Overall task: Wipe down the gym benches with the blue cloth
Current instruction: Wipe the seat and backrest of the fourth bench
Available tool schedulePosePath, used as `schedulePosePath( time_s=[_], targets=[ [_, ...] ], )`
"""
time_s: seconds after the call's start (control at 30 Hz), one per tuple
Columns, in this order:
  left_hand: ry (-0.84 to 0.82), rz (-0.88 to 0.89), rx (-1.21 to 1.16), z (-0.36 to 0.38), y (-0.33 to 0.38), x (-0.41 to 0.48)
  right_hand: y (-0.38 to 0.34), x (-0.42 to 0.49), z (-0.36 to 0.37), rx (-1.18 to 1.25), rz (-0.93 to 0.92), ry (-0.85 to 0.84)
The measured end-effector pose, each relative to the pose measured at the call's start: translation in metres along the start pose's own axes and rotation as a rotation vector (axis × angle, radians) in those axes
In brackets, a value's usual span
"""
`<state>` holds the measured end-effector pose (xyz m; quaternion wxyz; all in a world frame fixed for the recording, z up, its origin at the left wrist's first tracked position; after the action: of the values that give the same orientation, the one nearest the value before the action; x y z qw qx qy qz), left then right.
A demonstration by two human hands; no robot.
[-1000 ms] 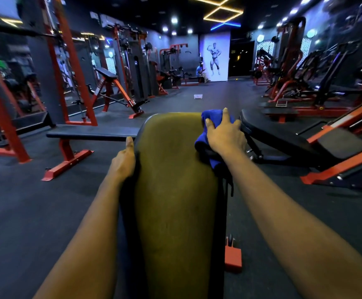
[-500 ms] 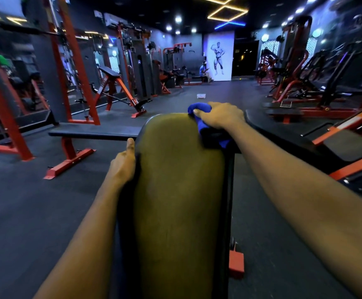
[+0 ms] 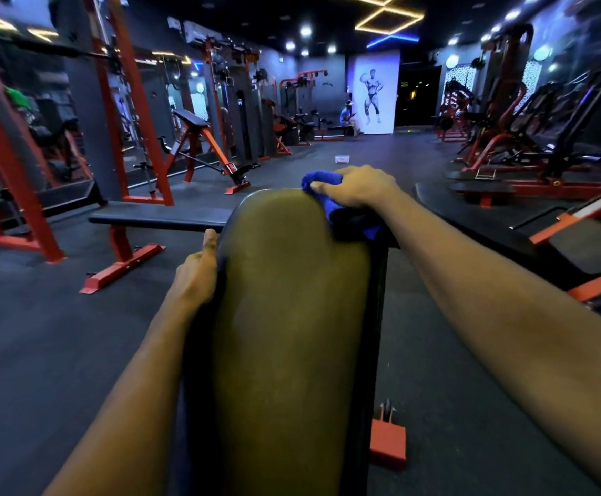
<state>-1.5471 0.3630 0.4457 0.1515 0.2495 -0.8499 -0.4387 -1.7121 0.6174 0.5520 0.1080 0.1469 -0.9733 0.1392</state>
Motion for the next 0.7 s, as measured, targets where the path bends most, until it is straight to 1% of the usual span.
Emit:
schedulePosePath(
  time_s=[0.07,0.13,0.27,0.33,0.43,0.5,0.57,0.67,0.7],
  targets=[
    [0.002,-0.012,-0.001,0.001,-0.001,0.003,-0.002,-0.009,-0.003,0.034,-0.124,0.024],
    [0.018,-0.014,0.015,0.001,0.0,0.004,0.004,-0.01,0.0,0.068,-0.163,-0.001],
    [0.053,-0.001,0.003,-0.003,0.001,0.005,-0.009,0.015,0.004,-0.121,-0.026,-0.061],
    [0.048,-0.004,-0.013,-0.002,0.0,0.007,-0.03,0.026,0.007,-0.178,-0.033,-0.073],
    [0.032,-0.008,-0.03,-0.003,-0.002,0.005,-0.054,0.019,0.013,-0.204,-0.225,-0.089],
    [0.008,-0.022,-0.04,-0.003,-0.004,0.005,-0.051,0.008,0.007,-0.172,-0.3,-0.071],
    [-0.013,-0.026,-0.049,-0.003,-0.006,0.005,-0.043,0.007,0.007,-0.166,-0.268,-0.079],
    [-0.006,0.017,-0.035,-0.004,-0.004,0.005,-0.047,0.023,0.012,-0.28,-0.042,-0.091],
    [-0.007,0.03,-0.033,-0.003,-0.004,0.005,-0.055,0.026,0.013,-0.299,-0.008,-0.073]
  ],
)
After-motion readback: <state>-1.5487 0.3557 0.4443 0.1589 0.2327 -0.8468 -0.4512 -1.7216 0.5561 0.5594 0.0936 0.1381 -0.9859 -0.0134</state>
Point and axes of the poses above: each hand's wrist, its own x-axis towards the middle knuckle, its own z-axis out of the palm, y = z × x, the point moved 10 cm from there along x, towards the middle knuckle
